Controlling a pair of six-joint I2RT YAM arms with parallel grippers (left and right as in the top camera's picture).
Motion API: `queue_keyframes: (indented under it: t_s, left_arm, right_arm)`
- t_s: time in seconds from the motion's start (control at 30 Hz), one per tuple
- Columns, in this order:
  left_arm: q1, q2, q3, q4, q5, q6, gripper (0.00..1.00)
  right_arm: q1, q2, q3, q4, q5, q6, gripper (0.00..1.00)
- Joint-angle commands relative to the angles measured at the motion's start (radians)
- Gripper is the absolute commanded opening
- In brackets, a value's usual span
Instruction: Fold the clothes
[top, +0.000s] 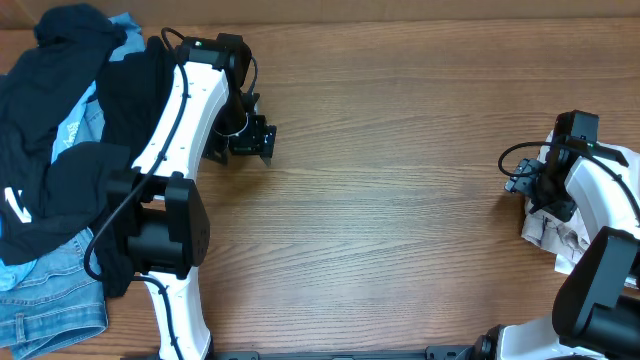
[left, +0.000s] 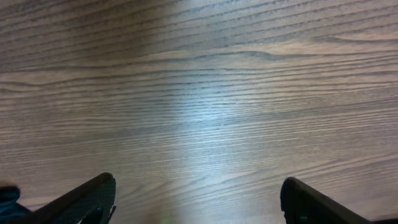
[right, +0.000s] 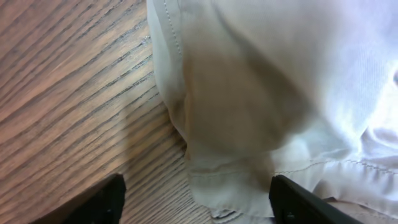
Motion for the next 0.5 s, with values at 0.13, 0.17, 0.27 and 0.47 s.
queue_keyframes:
  t_s: [0.13,0.17,0.27,0.47]
  left_arm:
    - [-0.007,-0.011,0.01,-0.021,0.012,0.012,0.88]
    - [-0.007,-0.011,0.01,-0.022,0.012,0.012,0.88]
    - [-0.007,-0.011,0.01,-0.025,0.012,0.011,0.88]
    - [-0.007,-0.011,0.01,-0.04,0.011,0.011,0.88]
  right_arm:
    - [0.001,0.013,-0.037,0.038,0.019,0.022,0.73]
    - [0.001,0.013,-0.043,0.043,0.019,0.039,0.68]
    - [0.001,0.014,-0.044,0.041,0.019,0.039,0.63]
    - [0.001,0.014,-0.034,0.02,0.019,0.039,0.23]
